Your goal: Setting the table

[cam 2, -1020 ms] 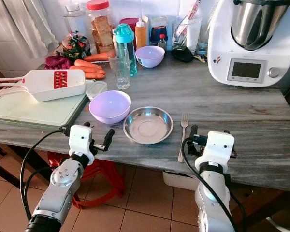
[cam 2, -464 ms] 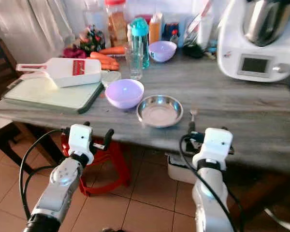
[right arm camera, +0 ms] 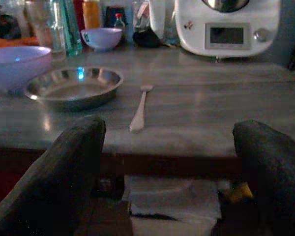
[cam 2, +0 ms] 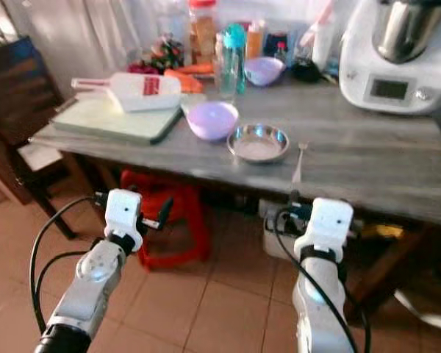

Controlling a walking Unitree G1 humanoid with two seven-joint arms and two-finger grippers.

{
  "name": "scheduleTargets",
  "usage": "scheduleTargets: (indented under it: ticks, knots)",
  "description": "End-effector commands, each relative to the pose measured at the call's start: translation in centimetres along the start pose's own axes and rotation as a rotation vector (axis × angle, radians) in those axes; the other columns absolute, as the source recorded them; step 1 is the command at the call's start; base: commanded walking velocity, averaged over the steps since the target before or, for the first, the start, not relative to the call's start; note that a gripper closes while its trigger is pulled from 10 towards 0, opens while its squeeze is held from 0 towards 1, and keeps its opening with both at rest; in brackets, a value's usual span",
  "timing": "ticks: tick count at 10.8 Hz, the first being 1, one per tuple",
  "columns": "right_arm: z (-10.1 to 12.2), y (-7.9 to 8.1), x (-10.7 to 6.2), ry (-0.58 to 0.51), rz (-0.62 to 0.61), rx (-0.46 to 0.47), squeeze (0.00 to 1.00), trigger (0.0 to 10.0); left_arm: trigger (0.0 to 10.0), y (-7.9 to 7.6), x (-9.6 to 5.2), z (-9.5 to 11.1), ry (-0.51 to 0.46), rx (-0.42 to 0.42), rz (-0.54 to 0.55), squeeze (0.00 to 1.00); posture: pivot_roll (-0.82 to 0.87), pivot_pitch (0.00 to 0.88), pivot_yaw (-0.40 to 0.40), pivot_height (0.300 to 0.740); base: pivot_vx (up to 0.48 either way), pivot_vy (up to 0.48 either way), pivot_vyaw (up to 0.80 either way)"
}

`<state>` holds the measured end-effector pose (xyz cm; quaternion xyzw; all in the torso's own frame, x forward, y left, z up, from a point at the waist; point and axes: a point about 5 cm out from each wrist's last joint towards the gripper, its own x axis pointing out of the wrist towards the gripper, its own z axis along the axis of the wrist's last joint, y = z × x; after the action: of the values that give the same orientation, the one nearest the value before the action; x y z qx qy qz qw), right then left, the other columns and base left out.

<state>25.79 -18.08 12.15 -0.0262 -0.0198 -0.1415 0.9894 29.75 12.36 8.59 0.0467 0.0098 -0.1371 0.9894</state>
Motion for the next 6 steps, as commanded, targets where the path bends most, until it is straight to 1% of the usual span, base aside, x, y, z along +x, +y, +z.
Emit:
scheduleTargets:
  ticks: [1, 3, 6]
  knots:
    - [0.07, -0.32, 0.18, 0.002, -0.019, -0.008, 0.00, 10.0, 10.0, -0.15, -0.04, -0.04, 0.006, 0.013, -0.016, 0.00, -0.03, 0.000, 0.094, 0.740, -0.311, 0.000, 0.00]
    - [-0.30, -0.37, 0.01, 0.022, -0.022, -0.005, 0.00, 10.0, 10.0, -0.12, -0.11, -0.11, 0.010, 0.015, -0.019, 0.00, -0.03, 0.000, 0.096, 0.740, -0.309, 0.000, -0.41]
    - [-0.30, -0.15, -0.05, 0.019, -0.016, -0.009, 0.00, 10.0, 10.0, -0.42, -0.03, 0.33, -0.034, -0.010, -0.048, 0.00, -0.03, 0.000, 0.097, 0.740, 0.000, 0.000, 0.00]
